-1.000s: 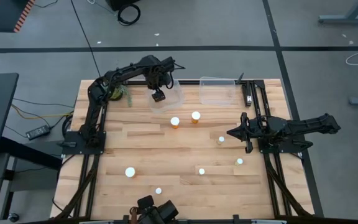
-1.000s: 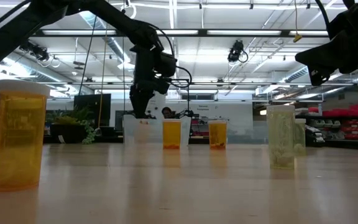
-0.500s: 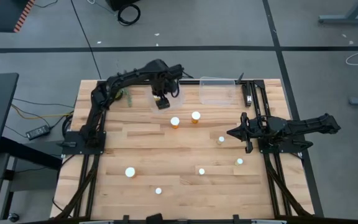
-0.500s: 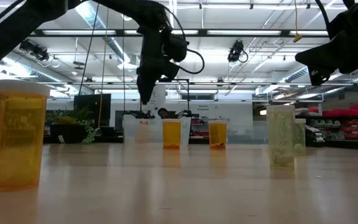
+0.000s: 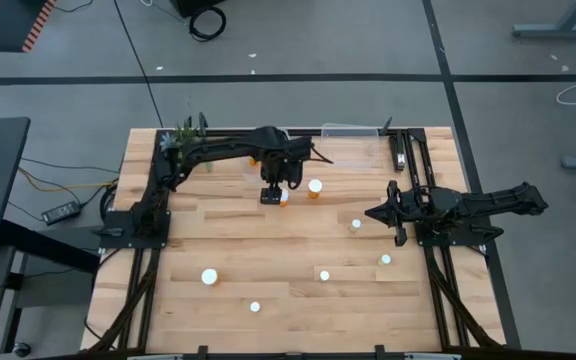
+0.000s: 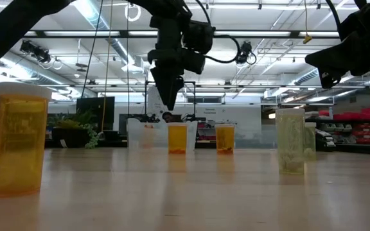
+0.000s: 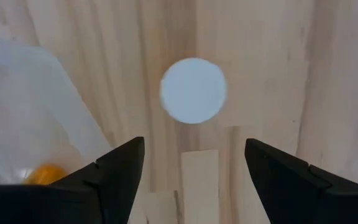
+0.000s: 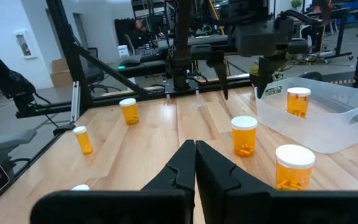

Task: Pick and place medicine bottles into bin by pill shape (circle, oval)
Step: Put the orange capsule bottle into the left transparent bin

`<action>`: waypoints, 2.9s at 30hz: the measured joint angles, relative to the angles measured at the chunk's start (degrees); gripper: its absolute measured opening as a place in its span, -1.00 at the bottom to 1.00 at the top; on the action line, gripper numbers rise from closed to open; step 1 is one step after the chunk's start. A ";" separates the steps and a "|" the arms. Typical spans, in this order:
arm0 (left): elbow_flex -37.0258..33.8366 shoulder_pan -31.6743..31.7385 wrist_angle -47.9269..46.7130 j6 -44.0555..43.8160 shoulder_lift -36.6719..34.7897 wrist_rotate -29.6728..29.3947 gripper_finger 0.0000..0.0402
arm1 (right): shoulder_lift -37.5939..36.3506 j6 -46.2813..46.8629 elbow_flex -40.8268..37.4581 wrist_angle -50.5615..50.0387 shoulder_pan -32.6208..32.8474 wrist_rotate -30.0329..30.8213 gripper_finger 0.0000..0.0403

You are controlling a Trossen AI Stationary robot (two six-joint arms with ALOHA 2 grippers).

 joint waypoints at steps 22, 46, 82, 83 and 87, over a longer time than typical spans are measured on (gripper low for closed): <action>0.00 -3.63 6.80 -0.04 4.59 -1.99 0.43 | 0.08 0.01 -0.02 0.20 0.00 0.02 -0.90; 0.01 -3.95 5.13 -0.50 5.01 -6.00 0.69 | 0.09 0.02 -0.02 0.04 0.00 0.00 -0.90; -6.61 -3.52 12.42 -2.93 6.88 -2.55 0.34 | 0.09 0.02 -0.02 0.02 -0.01 0.00 -0.90; -6.64 -3.52 12.40 -2.93 6.88 -2.54 0.32 | 0.09 0.01 -0.02 0.04 0.00 0.00 -0.90; -6.56 -3.63 13.04 -2.95 6.86 -2.55 0.22 | 0.09 0.00 -0.02 0.02 -0.02 0.00 -0.90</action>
